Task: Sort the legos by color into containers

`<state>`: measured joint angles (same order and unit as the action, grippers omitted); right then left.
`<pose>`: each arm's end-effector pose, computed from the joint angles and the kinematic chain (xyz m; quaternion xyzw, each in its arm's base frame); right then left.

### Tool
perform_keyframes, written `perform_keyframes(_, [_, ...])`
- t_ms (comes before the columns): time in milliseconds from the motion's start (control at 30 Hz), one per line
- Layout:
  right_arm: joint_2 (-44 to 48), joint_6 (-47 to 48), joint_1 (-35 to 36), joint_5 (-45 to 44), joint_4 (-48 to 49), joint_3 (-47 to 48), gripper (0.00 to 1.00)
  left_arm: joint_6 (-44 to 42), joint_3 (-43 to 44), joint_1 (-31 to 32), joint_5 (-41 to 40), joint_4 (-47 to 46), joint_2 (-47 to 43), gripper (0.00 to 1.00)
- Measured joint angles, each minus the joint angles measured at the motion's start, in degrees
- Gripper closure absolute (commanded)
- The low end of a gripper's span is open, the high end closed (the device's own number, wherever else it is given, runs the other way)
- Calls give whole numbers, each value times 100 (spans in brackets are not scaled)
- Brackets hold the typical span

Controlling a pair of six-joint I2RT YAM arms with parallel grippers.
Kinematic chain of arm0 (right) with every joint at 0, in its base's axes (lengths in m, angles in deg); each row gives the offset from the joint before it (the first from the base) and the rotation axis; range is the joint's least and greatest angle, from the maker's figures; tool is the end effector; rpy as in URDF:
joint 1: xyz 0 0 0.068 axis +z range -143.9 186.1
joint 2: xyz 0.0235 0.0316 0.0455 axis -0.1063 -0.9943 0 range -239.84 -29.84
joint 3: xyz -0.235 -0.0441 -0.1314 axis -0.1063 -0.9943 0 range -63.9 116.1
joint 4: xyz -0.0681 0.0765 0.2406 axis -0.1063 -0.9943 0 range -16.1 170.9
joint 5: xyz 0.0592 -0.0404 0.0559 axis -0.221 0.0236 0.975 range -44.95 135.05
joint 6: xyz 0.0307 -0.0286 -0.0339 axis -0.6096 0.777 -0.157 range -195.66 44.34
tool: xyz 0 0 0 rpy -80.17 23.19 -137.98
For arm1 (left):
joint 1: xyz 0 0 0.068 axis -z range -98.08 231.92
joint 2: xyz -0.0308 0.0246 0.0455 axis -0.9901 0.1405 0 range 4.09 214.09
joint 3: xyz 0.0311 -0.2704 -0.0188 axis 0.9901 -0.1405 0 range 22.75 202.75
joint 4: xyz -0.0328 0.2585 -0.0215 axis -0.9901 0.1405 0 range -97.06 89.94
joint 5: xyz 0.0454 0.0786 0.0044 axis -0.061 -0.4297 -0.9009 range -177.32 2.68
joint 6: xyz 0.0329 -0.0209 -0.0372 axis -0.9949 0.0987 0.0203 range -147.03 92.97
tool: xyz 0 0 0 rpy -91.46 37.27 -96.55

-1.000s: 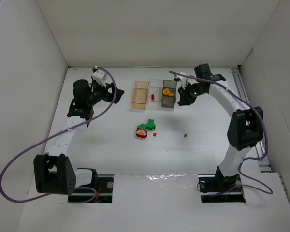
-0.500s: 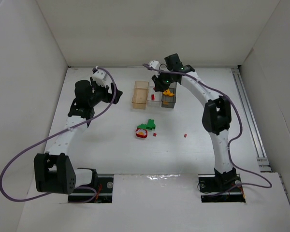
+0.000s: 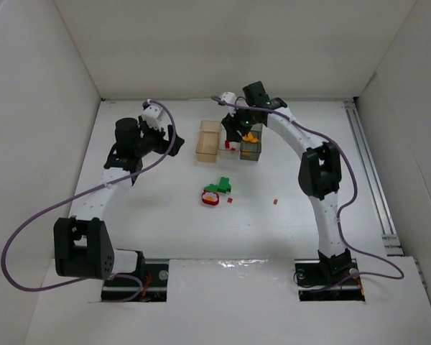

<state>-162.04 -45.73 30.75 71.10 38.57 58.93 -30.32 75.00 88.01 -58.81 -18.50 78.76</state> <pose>0.4611 0.2288 0.2452 -0.4877 0.7840 0.1979 0.3291 0.2994 -0.0489 0.3102 0.2173 0.7324 -0.2050 0.6118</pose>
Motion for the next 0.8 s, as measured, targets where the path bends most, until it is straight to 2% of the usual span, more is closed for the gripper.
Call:
perform_keyframes(100, [269,-199,-42,160,170,-225,35,-238,2,81,205,57,92,24])
perform_keyframes(200, [1128,-627,-262,321,695,-1161,35,-608,20,415,439,68,133,23])
perform_keyframes(267, [2068,-933,-682,356,1016,-2028,35,-866,101,750,599,109,216,23])
perform_keyframes(300, [2483,-1049,-938,302,1178,-2354,30,-990,166,944,671,120,295,23])
perform_keyframes(333, [2949,-1139,-1239,203,1375,-2693,30,-1119,234,1132,726,133,387,24])
perform_keyframes(467, [4325,-1287,-2247,-229,1668,-3449,30,-1633,527,2111,802,269,925,28])
perform_keyframes(633, [5158,-1346,-2632,-304,1628,-4245,32,-1963,1294,3185,820,726,2006,34])
perform_keyframes(800, [5639,-1368,-2852,-531,1375,-5239,32,-1681,2422,3729,769,1322,3180,34])
